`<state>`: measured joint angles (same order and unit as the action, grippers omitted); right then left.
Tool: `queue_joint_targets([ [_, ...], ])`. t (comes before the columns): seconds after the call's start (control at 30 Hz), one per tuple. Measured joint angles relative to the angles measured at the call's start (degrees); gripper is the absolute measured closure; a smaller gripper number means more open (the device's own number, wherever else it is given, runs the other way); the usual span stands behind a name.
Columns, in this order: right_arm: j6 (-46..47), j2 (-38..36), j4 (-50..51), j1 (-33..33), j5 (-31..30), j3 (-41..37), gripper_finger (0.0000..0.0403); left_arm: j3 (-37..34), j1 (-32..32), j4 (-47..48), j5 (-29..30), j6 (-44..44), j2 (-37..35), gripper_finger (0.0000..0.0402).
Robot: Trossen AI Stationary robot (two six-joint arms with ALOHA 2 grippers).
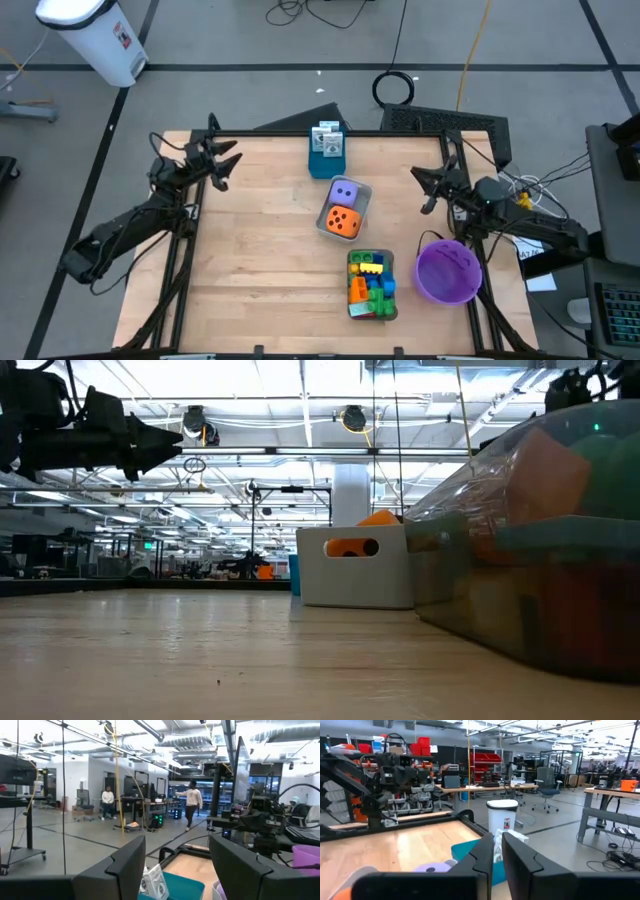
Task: Pick & Place Toys
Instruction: Return to Home Position
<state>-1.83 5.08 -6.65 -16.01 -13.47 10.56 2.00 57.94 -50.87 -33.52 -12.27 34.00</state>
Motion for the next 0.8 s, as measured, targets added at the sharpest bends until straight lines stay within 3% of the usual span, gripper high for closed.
queue_joint_targets([
  [0.3, -0.3, -2.0, -1.9, 0.0, 1.6, -5.1, 0.0401, 0.0, -2.3, 4.8, -1.4, 0.8, 0.1, 0.0191],
  [0.8, -0.6, -1.9, -2.1, 0.0, 1.7, -6.1, 0.0402, -0.1, -7.1, 8.4, -0.4, 4.7, 0.1, 0.0381],
])
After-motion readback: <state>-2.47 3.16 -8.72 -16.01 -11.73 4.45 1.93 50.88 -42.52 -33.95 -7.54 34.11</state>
